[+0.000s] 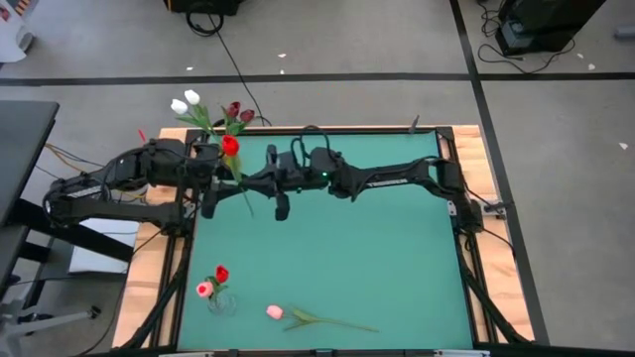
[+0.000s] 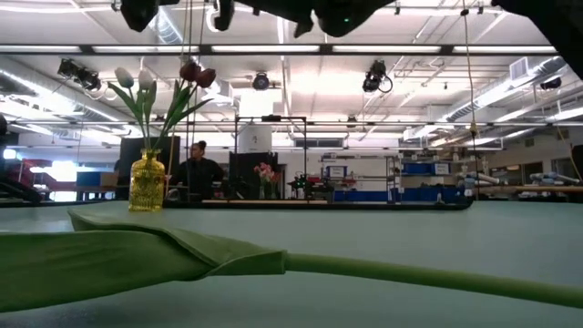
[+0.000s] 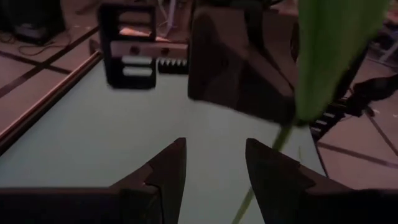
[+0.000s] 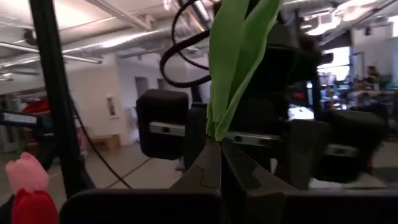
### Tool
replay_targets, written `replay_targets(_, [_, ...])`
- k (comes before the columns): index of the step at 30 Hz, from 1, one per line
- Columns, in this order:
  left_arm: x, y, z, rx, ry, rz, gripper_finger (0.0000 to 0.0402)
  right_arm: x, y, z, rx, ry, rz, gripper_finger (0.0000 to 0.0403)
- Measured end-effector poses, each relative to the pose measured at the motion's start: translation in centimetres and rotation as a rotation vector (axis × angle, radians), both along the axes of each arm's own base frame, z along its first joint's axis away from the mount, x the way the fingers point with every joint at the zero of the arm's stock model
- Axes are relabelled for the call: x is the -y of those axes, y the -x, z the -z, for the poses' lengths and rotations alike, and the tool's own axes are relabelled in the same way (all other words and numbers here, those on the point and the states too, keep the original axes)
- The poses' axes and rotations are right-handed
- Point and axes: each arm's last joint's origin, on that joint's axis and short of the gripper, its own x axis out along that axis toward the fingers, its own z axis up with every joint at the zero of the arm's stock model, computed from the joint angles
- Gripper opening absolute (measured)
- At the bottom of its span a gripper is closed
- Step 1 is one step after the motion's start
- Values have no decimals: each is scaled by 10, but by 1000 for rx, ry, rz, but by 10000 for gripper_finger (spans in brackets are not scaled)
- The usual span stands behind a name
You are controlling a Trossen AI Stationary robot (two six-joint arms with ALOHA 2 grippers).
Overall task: Sort flowers into vase by color
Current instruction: Put the red flower into the transparent vase
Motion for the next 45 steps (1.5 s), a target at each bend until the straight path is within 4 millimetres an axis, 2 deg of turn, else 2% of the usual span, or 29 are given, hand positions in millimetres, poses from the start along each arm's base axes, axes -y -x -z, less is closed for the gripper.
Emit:
replay_targets(5, [1,0,-2,22,1,54,172,0,-9,-3,17,3,-16,5])
replay_targets(11, [3,5,1,-15,-6,74,172,6,-9,-2,13,1,-1,5])
replay_targets(16, [4,25,4,-50,-38,16,172,14,-6,-8,32,-5,42,5])
replay_targets(22, [7,47,-3,48,-9,0,172,20,-6,-7,17,-12,81,5])
replay_targets(35, [3,23,3,-40,13,-4,172,36,-5,-3,-26,-12,93,5])
replay_targets(39, [4,25,11,-129,45,-15,172,39,-7,8,-161,-167,34,12])
replay_targets(41, [4,29,17,-201,66,-21,172,42,-8,15,-254,-302,10,18])
replay_targets(45, [5,36,28,-336,89,-26,172,44,-6,40,-532,-533,87,23])
